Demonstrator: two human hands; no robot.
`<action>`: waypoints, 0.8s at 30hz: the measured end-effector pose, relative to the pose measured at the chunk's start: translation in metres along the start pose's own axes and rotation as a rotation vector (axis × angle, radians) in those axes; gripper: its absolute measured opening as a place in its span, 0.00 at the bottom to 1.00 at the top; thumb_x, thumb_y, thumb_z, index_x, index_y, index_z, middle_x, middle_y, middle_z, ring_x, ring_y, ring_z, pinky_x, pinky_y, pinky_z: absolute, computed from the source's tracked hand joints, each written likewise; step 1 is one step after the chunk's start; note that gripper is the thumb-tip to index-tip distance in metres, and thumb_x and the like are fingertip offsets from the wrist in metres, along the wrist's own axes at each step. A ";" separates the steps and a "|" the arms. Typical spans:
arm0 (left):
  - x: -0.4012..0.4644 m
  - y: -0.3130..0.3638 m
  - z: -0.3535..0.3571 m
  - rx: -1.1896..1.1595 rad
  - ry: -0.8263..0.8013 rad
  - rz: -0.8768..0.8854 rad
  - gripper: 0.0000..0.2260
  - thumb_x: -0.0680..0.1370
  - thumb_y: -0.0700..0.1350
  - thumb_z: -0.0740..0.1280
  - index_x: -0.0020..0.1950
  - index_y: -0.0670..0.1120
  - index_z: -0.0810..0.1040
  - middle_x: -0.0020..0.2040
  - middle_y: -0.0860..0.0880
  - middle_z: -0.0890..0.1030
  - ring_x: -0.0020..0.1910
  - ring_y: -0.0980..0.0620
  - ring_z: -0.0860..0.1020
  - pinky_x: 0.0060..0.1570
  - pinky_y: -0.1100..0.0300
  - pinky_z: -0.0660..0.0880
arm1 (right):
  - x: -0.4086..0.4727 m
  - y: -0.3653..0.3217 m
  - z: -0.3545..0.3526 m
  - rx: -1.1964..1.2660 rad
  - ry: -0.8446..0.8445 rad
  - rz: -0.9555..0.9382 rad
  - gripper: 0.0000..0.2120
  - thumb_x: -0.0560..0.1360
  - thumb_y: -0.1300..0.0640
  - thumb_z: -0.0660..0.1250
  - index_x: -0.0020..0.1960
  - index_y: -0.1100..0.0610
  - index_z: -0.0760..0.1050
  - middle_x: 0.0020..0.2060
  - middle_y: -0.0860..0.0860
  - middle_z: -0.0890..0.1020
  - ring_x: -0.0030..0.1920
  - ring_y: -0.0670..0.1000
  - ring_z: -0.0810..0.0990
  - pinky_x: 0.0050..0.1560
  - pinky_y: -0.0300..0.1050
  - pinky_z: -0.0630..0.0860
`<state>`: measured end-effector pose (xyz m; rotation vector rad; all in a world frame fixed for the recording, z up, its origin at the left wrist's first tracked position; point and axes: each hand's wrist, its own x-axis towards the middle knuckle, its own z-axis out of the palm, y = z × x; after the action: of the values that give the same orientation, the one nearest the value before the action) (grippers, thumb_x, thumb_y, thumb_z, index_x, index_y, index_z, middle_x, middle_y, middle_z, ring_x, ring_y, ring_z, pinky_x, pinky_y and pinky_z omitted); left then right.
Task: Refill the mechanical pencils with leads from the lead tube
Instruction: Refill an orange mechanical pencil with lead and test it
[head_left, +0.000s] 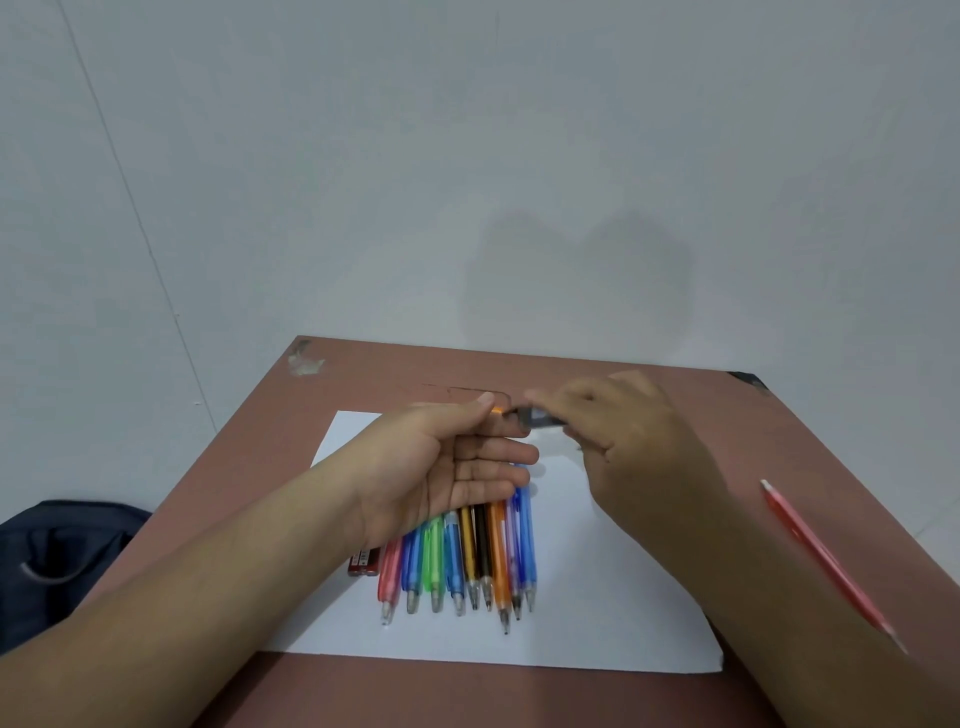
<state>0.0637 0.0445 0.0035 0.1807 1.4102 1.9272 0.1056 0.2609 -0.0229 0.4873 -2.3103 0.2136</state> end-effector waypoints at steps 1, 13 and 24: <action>0.000 0.000 0.000 -0.002 -0.001 -0.001 0.18 0.82 0.50 0.62 0.58 0.36 0.80 0.54 0.36 0.84 0.45 0.45 0.85 0.45 0.56 0.83 | 0.000 0.000 0.000 -0.007 -0.005 -0.011 0.30 0.73 0.72 0.66 0.71 0.51 0.75 0.48 0.47 0.83 0.45 0.57 0.77 0.48 0.54 0.77; 0.000 -0.001 -0.003 0.001 -0.019 0.018 0.13 0.83 0.42 0.63 0.60 0.36 0.80 0.55 0.35 0.84 0.46 0.45 0.85 0.48 0.56 0.83 | 0.000 -0.004 0.000 -0.012 0.015 0.031 0.27 0.76 0.65 0.66 0.74 0.53 0.71 0.44 0.47 0.82 0.43 0.54 0.75 0.48 0.49 0.76; 0.003 -0.007 0.000 0.056 0.059 0.094 0.06 0.78 0.40 0.70 0.53 0.38 0.80 0.49 0.38 0.84 0.42 0.48 0.83 0.47 0.57 0.83 | 0.000 -0.005 -0.001 -0.047 0.027 -0.033 0.26 0.76 0.64 0.68 0.74 0.54 0.73 0.46 0.48 0.83 0.42 0.57 0.75 0.42 0.56 0.77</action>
<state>0.0651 0.0475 -0.0033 0.2215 1.5196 1.9851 0.1084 0.2570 -0.0226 0.4948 -2.2736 0.1484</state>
